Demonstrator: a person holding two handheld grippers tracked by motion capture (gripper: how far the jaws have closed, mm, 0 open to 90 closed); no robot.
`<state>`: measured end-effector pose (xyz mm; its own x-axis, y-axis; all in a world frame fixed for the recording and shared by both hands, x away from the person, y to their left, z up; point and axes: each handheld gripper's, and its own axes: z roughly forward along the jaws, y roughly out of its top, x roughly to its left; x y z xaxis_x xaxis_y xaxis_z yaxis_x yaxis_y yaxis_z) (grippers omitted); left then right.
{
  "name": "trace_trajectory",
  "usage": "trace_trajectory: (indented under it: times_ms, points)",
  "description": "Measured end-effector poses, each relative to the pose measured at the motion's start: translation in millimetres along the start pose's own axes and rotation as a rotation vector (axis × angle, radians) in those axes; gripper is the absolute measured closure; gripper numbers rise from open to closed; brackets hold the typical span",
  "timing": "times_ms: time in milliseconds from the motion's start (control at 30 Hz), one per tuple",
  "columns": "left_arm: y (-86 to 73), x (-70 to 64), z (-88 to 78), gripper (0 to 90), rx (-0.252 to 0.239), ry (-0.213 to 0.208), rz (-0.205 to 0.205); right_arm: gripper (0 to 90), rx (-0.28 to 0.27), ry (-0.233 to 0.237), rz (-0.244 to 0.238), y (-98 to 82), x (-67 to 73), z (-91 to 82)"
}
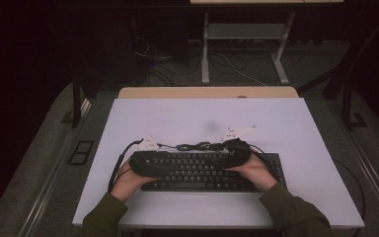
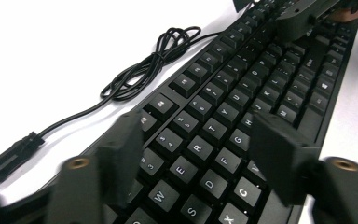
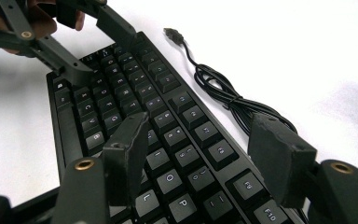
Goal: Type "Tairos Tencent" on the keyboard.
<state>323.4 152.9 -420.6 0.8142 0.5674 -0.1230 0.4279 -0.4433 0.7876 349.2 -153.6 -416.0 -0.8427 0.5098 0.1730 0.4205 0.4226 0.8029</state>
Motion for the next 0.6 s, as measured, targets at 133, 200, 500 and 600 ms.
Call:
trace_trajectory:
  times_ms: [133,200,500,600]
  points:
    - [-0.4,-1.6,1.2,15.5,-0.009,0.018,-0.002,37.5,0.001,0.0,0.0,-0.3,-0.4,-0.1]
    - [-0.5,-1.6,0.8,13.8,-0.01,0.023,0.007,37.4,0.0,0.001,0.001,-0.3,-0.5,-0.3]
    - [-1.6,0.2,-0.6,5.3,-0.02,0.038,-0.014,39.8,0.0,0.003,0.011,-0.6,-1.1,-1.3]
    - [-1.6,0.4,-0.2,2.5,-0.018,0.047,-0.025,44.2,0.001,0.011,0.014,-0.7,-1.4,-1.6]
